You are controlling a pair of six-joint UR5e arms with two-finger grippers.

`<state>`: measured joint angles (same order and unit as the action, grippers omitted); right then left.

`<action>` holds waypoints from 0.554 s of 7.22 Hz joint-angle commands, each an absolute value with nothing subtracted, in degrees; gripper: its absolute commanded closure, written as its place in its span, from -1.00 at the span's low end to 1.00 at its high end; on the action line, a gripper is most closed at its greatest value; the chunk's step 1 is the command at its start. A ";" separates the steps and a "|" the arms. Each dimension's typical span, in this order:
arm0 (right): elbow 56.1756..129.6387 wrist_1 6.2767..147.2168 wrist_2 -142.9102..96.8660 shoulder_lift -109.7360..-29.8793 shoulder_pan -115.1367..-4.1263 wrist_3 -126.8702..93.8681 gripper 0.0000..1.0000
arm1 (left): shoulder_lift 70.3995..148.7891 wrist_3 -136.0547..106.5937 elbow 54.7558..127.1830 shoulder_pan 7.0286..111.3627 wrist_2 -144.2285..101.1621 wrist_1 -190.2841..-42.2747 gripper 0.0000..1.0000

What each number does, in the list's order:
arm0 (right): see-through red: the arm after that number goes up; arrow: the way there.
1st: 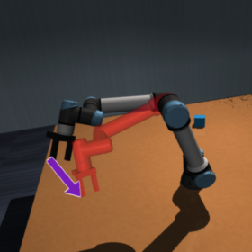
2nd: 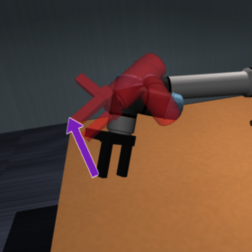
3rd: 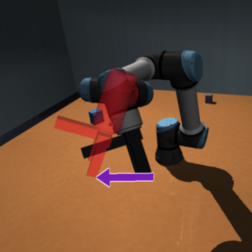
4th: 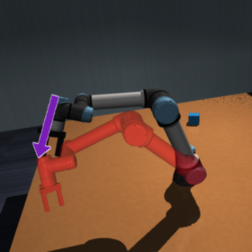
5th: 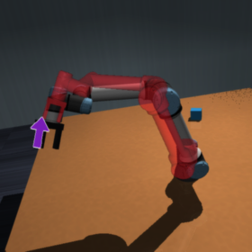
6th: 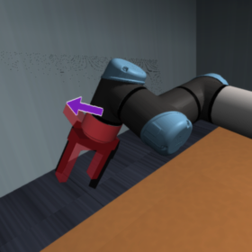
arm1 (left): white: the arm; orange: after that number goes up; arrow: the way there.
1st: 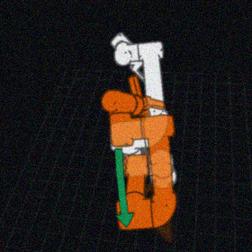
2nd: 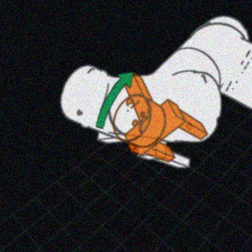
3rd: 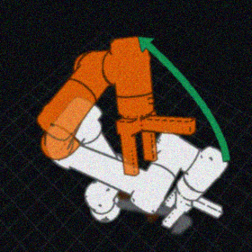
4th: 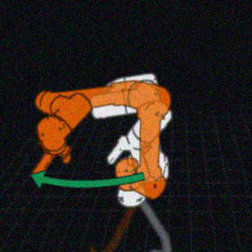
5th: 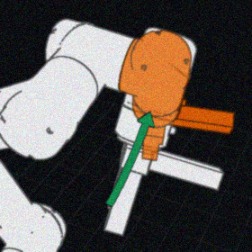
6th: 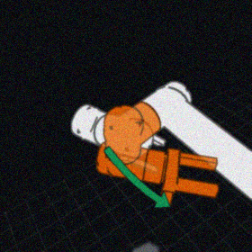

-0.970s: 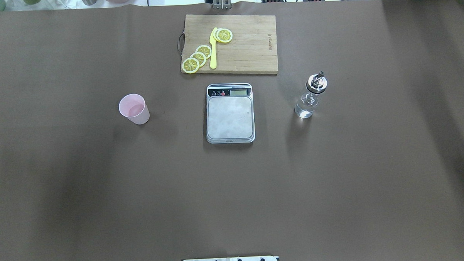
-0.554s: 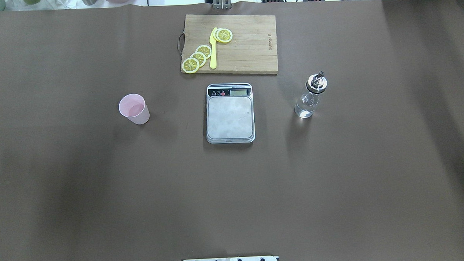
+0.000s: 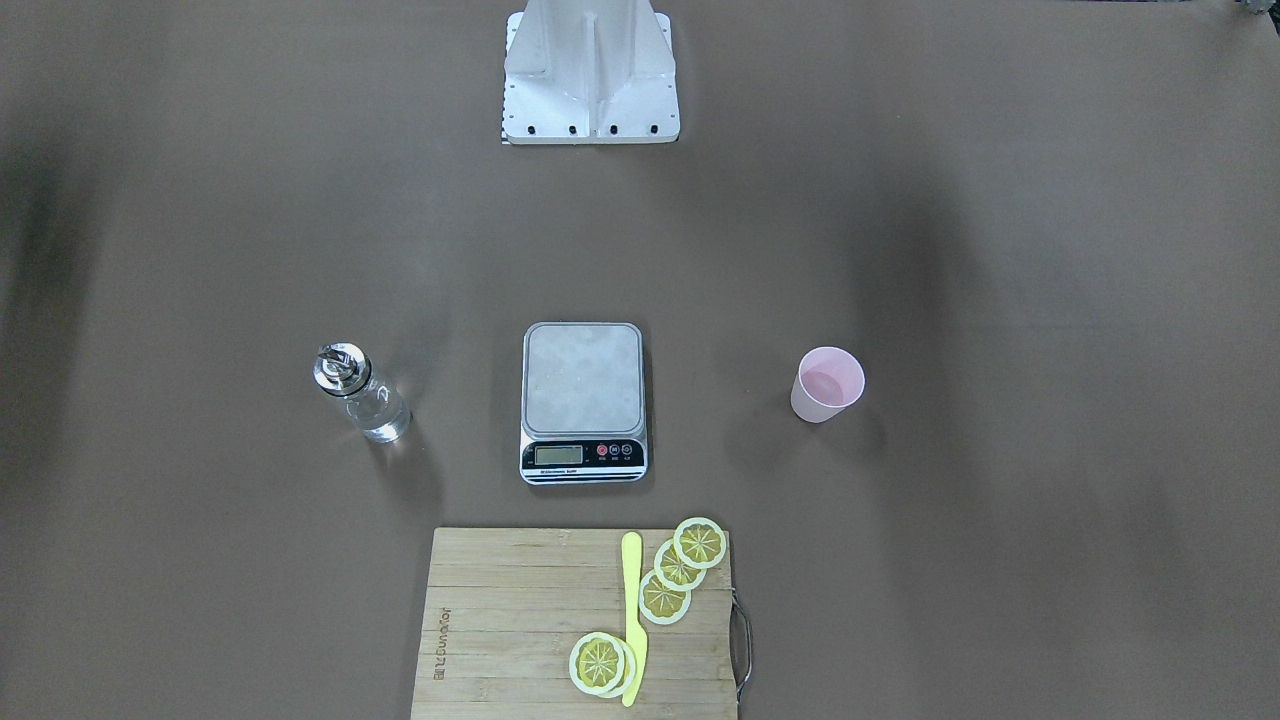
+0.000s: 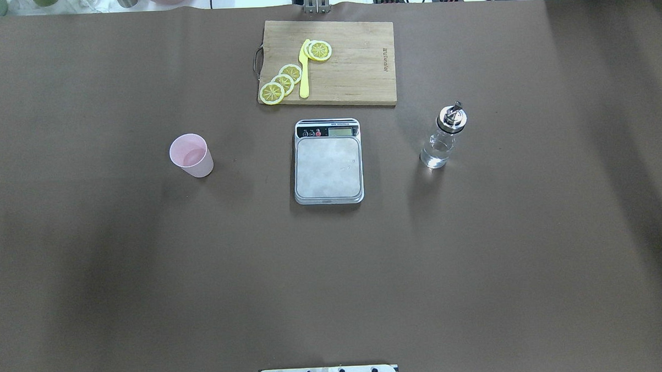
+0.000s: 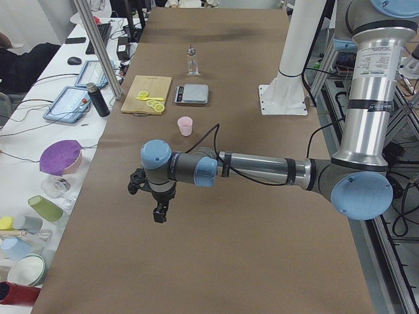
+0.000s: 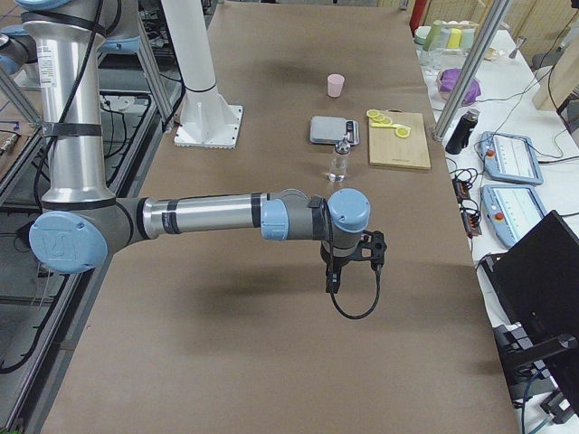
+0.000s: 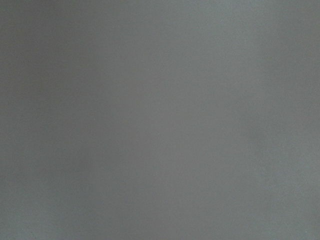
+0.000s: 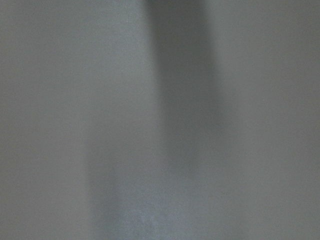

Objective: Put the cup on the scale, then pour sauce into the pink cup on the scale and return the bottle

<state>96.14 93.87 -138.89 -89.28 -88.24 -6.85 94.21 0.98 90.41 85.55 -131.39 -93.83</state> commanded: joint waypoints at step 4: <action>96.15 93.78 -138.87 -89.30 -88.24 -6.86 -1.00 | 95.79 -2.28 92.53 85.34 -131.22 -93.26 -0.98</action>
